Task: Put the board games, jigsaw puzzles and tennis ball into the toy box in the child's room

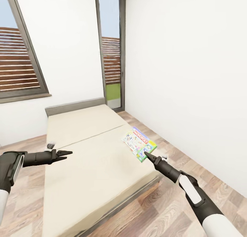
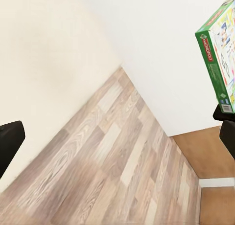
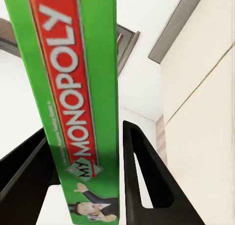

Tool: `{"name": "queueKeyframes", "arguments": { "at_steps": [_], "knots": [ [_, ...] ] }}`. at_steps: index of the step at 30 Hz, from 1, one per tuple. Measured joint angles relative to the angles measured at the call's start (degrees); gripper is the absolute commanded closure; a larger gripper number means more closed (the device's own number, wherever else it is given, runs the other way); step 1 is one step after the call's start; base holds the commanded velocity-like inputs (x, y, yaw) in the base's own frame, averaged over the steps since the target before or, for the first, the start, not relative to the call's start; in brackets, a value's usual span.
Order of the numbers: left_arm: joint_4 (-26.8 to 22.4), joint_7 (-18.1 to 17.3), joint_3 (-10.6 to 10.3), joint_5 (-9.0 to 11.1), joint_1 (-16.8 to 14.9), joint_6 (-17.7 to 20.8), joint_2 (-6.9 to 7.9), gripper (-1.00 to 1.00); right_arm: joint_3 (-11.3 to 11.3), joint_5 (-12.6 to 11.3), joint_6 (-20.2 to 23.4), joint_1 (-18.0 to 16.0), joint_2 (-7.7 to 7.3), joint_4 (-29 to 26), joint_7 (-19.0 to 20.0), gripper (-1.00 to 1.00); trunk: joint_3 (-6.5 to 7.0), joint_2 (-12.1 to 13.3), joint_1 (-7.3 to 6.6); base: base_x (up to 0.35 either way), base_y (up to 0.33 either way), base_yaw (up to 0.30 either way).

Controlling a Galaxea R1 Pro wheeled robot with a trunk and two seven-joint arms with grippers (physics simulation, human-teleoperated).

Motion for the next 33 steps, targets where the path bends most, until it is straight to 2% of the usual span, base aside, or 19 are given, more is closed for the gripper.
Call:
{"name": "queueKeyframes", "arguments": {
  "at_steps": [29,33],
  "knots": [
    [0.0,0.0,0.0,0.0,0.0,-0.1,0.0,-1.0,0.0,0.0,0.0,0.0,0.0,0.2,0.1,1.0,6.34,11.6,-6.37,0.0,0.0,-0.28],
    [0.0,-0.1,0.0,0.1,0.0,-0.1,0.0,-1.0,0.0,0.0,0.0,0.0,0.0,0.2,0.1,1.0,6.5,11.7,-6.38,0.0,0.0,-0.243]
  ]
}}
